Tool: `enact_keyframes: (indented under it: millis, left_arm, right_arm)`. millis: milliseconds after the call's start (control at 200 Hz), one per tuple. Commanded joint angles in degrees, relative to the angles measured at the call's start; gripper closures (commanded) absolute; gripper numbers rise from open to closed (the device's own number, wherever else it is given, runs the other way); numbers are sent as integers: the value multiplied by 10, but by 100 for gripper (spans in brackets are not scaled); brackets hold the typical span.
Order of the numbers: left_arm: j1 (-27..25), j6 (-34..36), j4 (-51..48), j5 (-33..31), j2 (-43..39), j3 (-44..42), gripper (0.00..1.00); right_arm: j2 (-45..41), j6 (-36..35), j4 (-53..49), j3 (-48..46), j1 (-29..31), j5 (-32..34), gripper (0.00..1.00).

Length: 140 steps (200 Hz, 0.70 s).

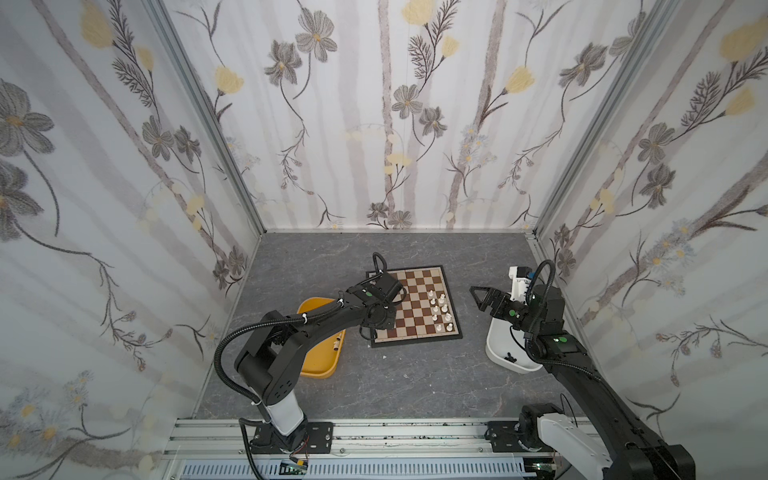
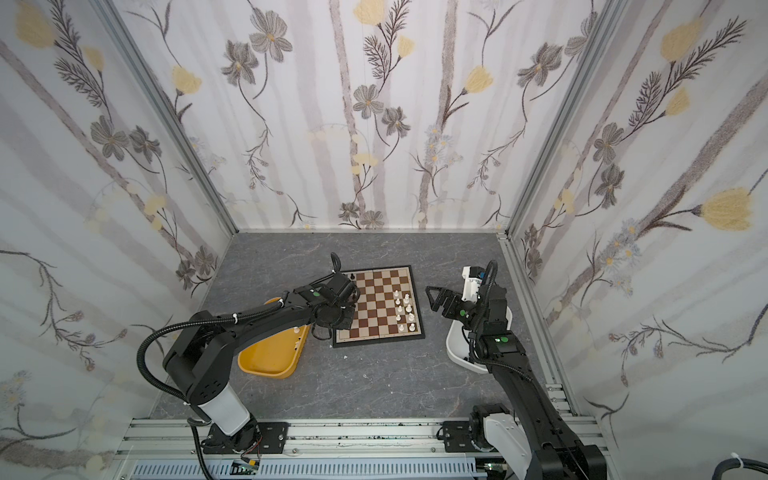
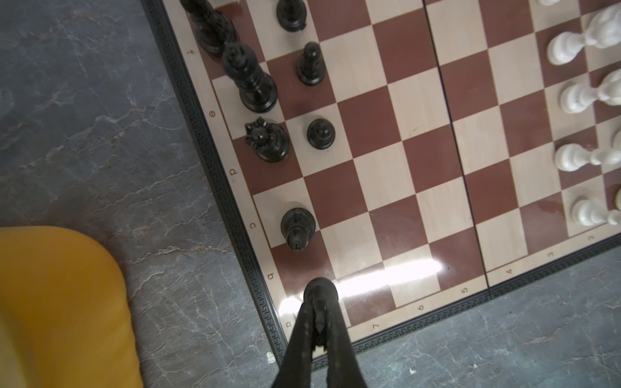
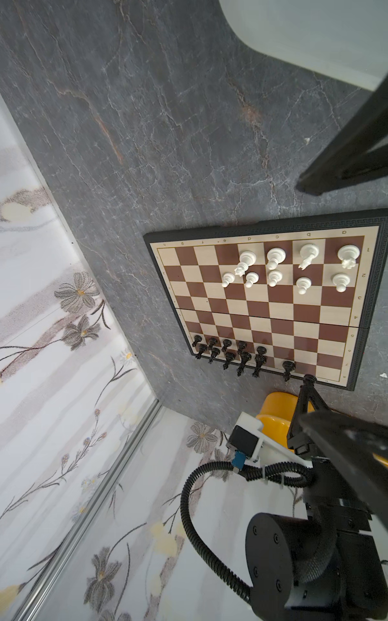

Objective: Set up the chess pieces on the board
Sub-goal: 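Withdraw the open right gripper from the board back to the white tray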

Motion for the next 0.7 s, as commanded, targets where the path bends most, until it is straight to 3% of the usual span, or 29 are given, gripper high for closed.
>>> enact_keyframes:
  millis: [0,694]
  left_arm:
    - [0,-14,21,-23,13,3,100]
    - [2,-13,9,-31,17,-4,95]
  right_arm:
    - [1,-6,-4,2,2,-16,0]
    - [15,-10,0,7,6,-19,0]
